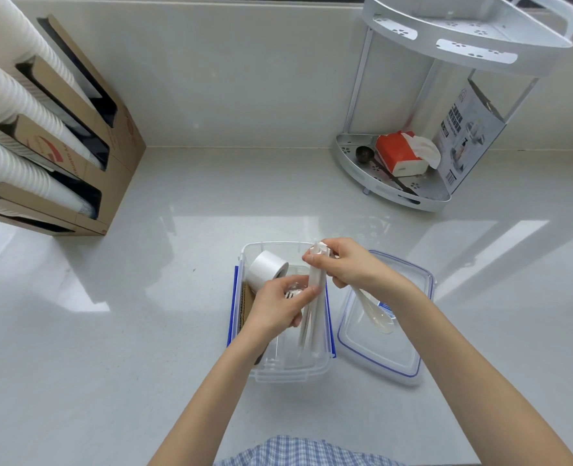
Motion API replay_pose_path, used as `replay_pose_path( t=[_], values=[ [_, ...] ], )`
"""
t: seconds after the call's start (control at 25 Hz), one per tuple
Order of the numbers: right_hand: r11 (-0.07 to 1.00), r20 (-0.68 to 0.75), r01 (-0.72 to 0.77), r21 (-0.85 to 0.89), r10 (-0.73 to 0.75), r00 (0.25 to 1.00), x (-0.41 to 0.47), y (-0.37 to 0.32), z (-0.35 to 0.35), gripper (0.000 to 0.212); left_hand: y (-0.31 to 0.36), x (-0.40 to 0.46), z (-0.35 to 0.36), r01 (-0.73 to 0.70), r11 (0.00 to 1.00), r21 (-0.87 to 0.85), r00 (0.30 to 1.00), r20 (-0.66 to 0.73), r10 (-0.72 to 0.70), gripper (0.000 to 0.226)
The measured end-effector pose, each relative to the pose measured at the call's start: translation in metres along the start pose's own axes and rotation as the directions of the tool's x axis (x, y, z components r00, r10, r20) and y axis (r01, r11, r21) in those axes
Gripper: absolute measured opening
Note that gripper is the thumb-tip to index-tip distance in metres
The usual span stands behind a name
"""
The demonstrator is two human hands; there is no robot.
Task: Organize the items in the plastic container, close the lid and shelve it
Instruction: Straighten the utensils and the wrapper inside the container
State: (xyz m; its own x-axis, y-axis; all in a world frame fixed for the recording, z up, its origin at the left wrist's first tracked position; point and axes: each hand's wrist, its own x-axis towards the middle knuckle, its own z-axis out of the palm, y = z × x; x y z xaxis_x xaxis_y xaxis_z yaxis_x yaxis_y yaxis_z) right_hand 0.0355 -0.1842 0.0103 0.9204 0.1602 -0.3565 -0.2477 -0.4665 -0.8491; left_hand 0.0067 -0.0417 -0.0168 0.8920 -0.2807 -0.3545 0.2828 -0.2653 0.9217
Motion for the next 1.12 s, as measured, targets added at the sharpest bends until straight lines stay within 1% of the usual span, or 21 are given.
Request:
replay_pose_path(
  t=[0.04,0.16,0.28,0.36,0.44,0.48,0.6,0.72,0.88,1.0,1.12],
  values=[
    [1.0,-0.001,0.003,-0.005,-0.003,1.0,0.001,-0.001,0.002,0.02,0.0,0.0,0.003,0.002,1.0,0.011,1.0,0.019,-0.002,0.006],
    [1.0,-0.013,-0.011,-0.015,0.011,1.0,0.003,0.0,0.011,0.02,-0.005,0.002,0.008,0.016,0.998,0.054,1.0,0.01,-0.016,0.017],
    [0.999,-0.037,-0.05,-0.013,0.05,0.998,0.002,0.006,0.015,0.018,-0.007,0.01,0.011,0.09,0.995,0.046,0.996,0.005,-0.09,0.024],
    [0.996,-0.106,-0.089,0.022,0.091,0.99,-0.001,0.008,0.013,0.016,-0.007,0.018,0.011,0.147,0.988,0.052,0.989,-0.008,-0.147,0.029],
    [0.987,-0.183,-0.12,0.104,0.138,0.973,-0.004,0.012,0.007,0.025,-0.009,0.026,0.013,0.193,0.98,0.057,0.981,-0.03,-0.192,0.032],
    [0.981,-0.202,-0.121,0.153,0.151,0.968,-0.005,0.014,0.004,0.026,-0.011,0.028,0.016,0.213,0.974,0.073,0.977,-0.037,-0.211,0.033],
    [0.967,-0.21,-0.132,0.217,0.178,0.961,-0.011,0.021,-0.001,0.019,-0.017,0.033,0.025,0.263,0.956,0.131,0.964,-0.069,-0.255,0.032],
    [0.966,-0.217,-0.157,0.207,0.202,0.955,-0.013,0.028,0.0,0.024,-0.017,0.034,0.028,0.303,0.941,0.151,0.953,-0.068,-0.296,0.015],
    [0.961,-0.23,-0.172,0.215,0.221,0.948,-0.014,0.028,0.0,0.026,-0.014,0.036,0.029,0.353,0.905,0.236,0.934,-0.022,-0.358,0.033],
    [0.961,-0.24,-0.172,0.218,0.224,0.945,-0.016,0.026,-0.001,0.025,-0.011,0.036,0.028,0.387,0.895,0.224,0.918,-0.001,-0.397,0.038],
    [0.96,-0.235,-0.179,0.217,0.229,0.945,-0.017,0.025,-0.001,0.023,-0.008,0.034,0.026,0.392,0.898,0.199,0.914,0.031,-0.405,0.042]
  ],
)
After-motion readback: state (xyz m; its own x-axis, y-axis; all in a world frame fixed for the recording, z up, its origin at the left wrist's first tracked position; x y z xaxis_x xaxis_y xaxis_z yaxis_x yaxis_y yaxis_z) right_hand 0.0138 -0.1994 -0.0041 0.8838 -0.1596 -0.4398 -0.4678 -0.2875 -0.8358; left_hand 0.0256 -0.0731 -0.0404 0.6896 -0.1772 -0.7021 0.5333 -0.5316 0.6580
